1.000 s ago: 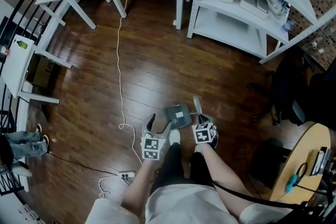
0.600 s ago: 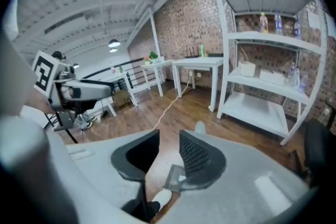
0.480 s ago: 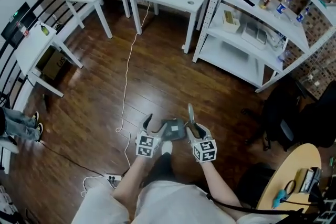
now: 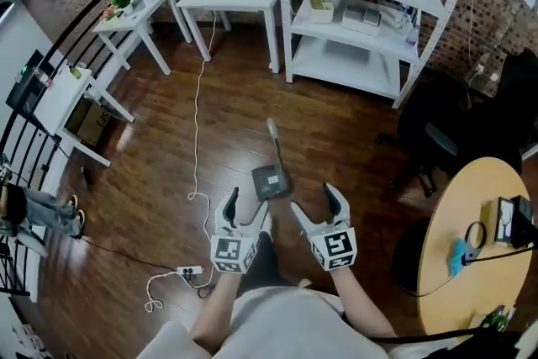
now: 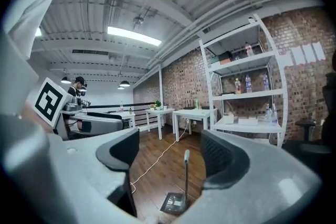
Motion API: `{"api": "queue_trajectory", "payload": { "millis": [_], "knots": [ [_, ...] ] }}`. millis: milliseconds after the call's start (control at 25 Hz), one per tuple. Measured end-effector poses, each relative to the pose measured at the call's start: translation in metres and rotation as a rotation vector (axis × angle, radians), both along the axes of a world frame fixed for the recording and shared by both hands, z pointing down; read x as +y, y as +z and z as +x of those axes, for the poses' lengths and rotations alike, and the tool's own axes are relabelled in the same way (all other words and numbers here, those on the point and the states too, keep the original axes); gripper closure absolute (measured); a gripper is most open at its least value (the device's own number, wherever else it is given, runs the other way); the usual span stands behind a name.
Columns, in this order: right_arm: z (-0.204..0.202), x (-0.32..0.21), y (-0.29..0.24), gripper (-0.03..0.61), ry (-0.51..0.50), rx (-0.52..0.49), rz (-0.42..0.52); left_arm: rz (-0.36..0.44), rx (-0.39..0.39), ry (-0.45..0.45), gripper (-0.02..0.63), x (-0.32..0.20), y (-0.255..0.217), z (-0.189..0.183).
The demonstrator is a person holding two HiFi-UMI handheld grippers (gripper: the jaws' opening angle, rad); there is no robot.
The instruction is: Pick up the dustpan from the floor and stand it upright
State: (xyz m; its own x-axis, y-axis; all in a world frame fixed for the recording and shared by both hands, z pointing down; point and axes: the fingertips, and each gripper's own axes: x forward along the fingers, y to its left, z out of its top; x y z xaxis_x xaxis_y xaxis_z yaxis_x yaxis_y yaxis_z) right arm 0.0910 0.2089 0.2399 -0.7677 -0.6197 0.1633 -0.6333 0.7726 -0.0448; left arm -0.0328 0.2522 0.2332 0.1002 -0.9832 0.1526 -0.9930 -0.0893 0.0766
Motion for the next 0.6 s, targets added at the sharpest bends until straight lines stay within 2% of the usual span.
{"api": "queue_trajectory", "payload": {
  "millis": [80,200,400,600],
  "knots": [
    [0.025,0.028,-0.011,0.233,0.009,0.020,-0.002,0.011,-0.026,0.012,0.275,0.031,-0.015,0.031],
    [0.046,0.052,-0.036,0.233,0.028,0.020,0.022,0.039,-0.079,0.016,0.275,0.060,-0.039,0.049],
    [0.059,0.080,-0.068,0.233,0.047,-0.010,0.077,0.119,-0.086,0.002,0.275,0.092,-0.078,0.052],
    [0.063,0.105,-0.070,0.235,0.083,-0.024,0.015,0.148,-0.124,-0.057,0.268,0.126,-0.097,0.025]
  ]
}}
